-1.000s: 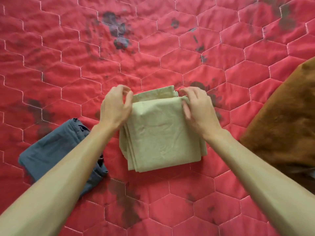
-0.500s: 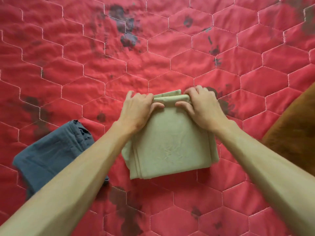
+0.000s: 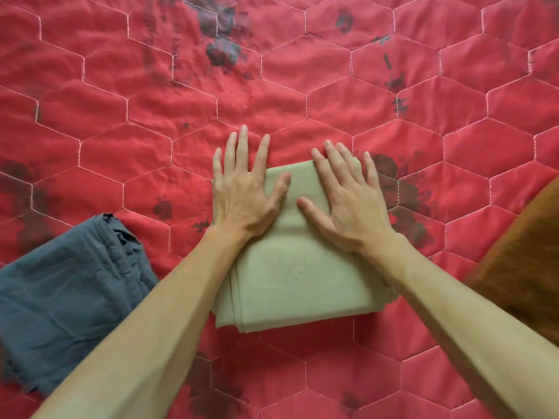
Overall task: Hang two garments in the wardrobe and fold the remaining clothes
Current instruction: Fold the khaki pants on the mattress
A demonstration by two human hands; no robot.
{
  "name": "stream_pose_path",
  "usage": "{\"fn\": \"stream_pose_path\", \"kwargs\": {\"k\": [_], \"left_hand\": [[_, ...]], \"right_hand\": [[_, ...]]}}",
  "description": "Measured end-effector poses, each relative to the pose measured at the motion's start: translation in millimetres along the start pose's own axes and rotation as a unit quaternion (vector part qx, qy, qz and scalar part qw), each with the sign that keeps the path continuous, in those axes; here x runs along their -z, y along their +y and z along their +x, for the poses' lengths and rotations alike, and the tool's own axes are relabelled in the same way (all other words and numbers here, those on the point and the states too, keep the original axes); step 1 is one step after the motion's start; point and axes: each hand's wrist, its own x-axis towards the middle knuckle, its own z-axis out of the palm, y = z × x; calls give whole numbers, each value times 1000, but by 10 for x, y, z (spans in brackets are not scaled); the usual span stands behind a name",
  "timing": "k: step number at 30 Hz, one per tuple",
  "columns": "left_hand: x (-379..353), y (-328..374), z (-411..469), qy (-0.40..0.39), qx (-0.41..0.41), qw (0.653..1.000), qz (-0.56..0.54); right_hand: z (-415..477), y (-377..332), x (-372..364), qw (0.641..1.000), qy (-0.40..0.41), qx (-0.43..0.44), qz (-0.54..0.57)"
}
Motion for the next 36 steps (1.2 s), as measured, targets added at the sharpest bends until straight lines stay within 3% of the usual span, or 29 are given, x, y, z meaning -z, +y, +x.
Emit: {"fn": "stream_pose_path", "kwargs": {"k": [5,8,12,14,17,19,21,23,27,29,31,34,36], "left_hand": [[103,-53,90,-94,-1,995,-22],[122,-31,-113,-33,-14,999,-4],[172,36,-737,26,54,998,16],[224,144,-1101,30,-13,999,28],[187,171,-1368,-5,-149,988,44],[132,68,-1315,-37,-102,993,43],[100,13,-1254,-64,-17,998,8],[83,34,-1301,-73,84,992,-56],[121,242,-1431,-29,230,965,-127],[248,353,-1389,-5,295,937,-186],[380,363,-1326,-16,380,883,-273],[558,143,-1213,-102,461,789,-392],[663,-66,-1192,-203,470,703,-493]], "right_hand": [[69,-1,-5,999,3,-27,39],[-6,-40,-4,995,23,-73,61],[-425,-128,-15,987,68,-137,49],[-746,-241,-56,989,71,-124,22],[-1115,-393,-160,998,59,-16,0],[-1163,-320,-210,998,52,19,1],[-1131,-189,-228,994,44,-85,60],[-1112,-112,-215,962,27,-224,156],[-1123,-171,-66,935,23,-267,233],[-1091,-181,104,907,11,-295,301],[-1074,-160,222,867,-36,-346,357],[-1079,-87,371,785,-138,-399,453],[-1098,-59,472,734,-216,-387,514]]}}
